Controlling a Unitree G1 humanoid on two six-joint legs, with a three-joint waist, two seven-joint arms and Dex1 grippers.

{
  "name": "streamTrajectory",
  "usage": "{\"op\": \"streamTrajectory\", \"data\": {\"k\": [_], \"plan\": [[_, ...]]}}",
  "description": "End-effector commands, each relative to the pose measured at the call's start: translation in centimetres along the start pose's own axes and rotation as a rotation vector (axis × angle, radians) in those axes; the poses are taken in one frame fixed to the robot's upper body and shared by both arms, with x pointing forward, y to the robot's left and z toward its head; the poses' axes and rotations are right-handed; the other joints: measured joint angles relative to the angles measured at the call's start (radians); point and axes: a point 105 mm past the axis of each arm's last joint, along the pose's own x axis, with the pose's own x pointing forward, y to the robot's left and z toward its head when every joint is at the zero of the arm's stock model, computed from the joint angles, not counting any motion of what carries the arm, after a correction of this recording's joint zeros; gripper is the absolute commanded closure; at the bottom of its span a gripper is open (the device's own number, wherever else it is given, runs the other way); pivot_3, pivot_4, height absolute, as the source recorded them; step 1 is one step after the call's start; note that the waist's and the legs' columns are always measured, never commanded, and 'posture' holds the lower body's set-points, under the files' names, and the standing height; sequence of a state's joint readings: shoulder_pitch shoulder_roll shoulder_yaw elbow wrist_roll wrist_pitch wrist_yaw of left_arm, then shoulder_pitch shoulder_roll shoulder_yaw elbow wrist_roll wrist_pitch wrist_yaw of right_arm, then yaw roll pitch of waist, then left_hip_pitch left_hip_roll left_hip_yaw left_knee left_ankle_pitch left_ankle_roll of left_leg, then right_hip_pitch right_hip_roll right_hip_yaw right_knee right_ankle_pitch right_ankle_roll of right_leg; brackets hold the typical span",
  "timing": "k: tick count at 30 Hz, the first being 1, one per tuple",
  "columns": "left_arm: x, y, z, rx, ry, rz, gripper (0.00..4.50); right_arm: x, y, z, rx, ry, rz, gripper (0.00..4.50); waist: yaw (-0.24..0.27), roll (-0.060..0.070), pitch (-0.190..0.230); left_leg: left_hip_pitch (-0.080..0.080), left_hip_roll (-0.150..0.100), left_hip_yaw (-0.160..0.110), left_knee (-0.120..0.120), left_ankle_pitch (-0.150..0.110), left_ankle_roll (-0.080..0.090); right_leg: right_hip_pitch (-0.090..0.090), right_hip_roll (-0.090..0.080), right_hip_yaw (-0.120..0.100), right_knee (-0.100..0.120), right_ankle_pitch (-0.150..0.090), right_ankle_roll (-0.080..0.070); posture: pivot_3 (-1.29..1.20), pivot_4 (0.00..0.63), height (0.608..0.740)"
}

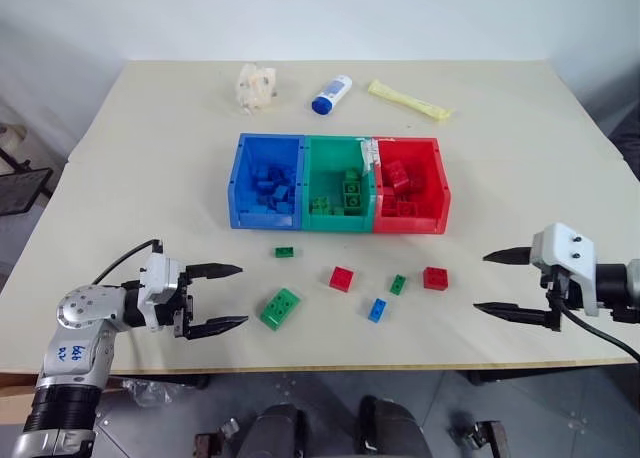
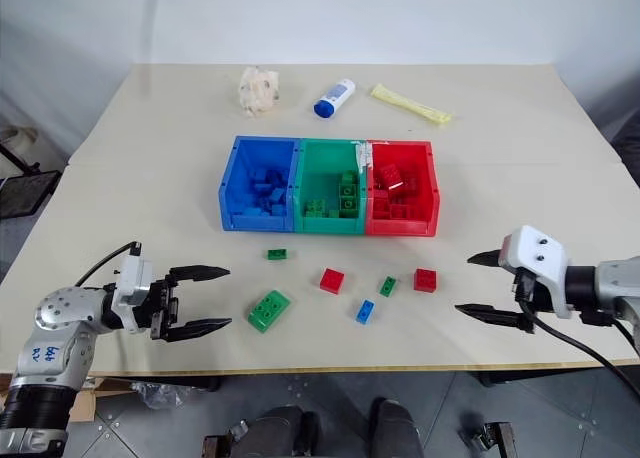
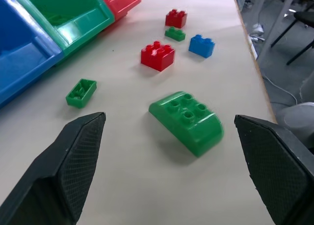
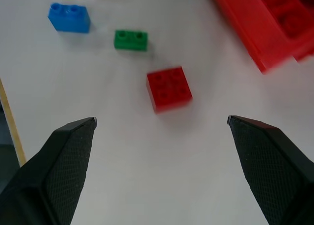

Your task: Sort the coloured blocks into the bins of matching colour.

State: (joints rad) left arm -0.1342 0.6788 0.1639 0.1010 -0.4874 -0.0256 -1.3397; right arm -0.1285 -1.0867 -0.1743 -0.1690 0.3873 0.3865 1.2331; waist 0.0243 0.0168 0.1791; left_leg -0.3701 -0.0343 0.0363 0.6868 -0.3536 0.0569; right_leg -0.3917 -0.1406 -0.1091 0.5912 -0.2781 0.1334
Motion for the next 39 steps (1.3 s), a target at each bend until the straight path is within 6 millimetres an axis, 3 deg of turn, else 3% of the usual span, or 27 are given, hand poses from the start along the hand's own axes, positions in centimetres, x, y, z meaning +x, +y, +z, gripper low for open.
{"op": "streamTrajectory", "data": {"k": [1,5,11,14,21,24,29,34,39], "plan": [[-0.1,-0.4,1.1,0.034,-0.027,0.012,0.03,1.2,-0.8,-0.5,-0.027,0.019,0.017,0.0,-0.002,0.0,0.0,0.0,0.0,0.0,0.0,0.0,0.0,0.0,0.0,0.0,0.0,0.0,0.0,0.0,0.15,0.74],[0.0,-0.9,1.3,0.033,-0.036,0.02,0.03,3.6,-2.3,-0.7,-0.038,0.017,0.032,0.0,-0.01,0.0,0.0,0.001,0.0,0.001,0.001,0.0,0.0,0.0,0.0,0.0,0.001,0.0,0.0,0.0,0.15,0.74],[-0.2,-1.1,1.6,0.053,-0.041,0.034,0.03,5.4,-2.3,-1.3,-0.034,0.014,0.064,0.0,-0.005,0.0,0.0,0.0,-0.001,0.0,0.001,0.0,0.0,-0.001,0.005,-0.004,0.001,0.0,0.0,0.0,0.15,0.74],[-0.2,-1.1,1.5,0.065,-0.044,0.038,0.0,6.1,-1.7,-1.4,-0.047,0.008,0.084,0.6,-0.005,0.0,0.0,0.0,0.0,0.001,0.002,0.0,0.0,0.0,0.006,-0.005,0.002,0.0,0.0,0.0,0.15,0.74],[-0.3,-0.8,1.1,0.068,-0.064,0.059,0.0,6.2,-1.7,-0.5,-0.053,-0.048,0.03,3.01,-0.006,0.0,0.0,0.0,0.0,0.001,0.002,0.0,0.0,0.0,0.006,-0.004,0.002,0.0,0.0,0.0,0.15,0.74],[-0.1,-0.1,0.6,0.05,-0.06,0.078,0.0,5.8,-1.9,0.6,-0.063,-0.09,-0.01,3.05,-0.005,0.0,0.0,0.0,0.0,0.001,0.003,0.0,0.0,0.0,0.007,-0.005,0.003,0.0,0.0,0.0,0.15,0.74],[0.4,1.2,0.7,0.039,-0.097,0.111,0.0,4.4,-4.0,3.7,-0.055,-0.218,-0.152,3.05,-0.003,0.0,0.0,0.0,0.0,0.001,0.004,0.0,0.0,0.0,0.007,-0.007,0.003,0.0,0.0,0.0,0.15,0.74],[1.6,1.9,1.0,0.049,-0.13,0.085,0.0,3.2,-8.6,7.8,-0.01,-0.365,-0.374,3.05,-0.006,0.0,0.0,0.0,0.0,0.001,0.004,0.0,0.0,-0.001,0.007,-0.007,0.004,0.0,0.0,0.0,0.15,0.74],[2.4,2.0,0.9,0.04,-0.132,0.034,0.0,4.6,-11.3,8.8,0.053,-0.354,-0.414,3.05,-0.013,0.0,0.0,0.0,0.0,0.001,0.004,0.0,0.0,-0.001,0.007,-0.008,0.006,0.0,0.0,0.0,0.15,0.74]]}}
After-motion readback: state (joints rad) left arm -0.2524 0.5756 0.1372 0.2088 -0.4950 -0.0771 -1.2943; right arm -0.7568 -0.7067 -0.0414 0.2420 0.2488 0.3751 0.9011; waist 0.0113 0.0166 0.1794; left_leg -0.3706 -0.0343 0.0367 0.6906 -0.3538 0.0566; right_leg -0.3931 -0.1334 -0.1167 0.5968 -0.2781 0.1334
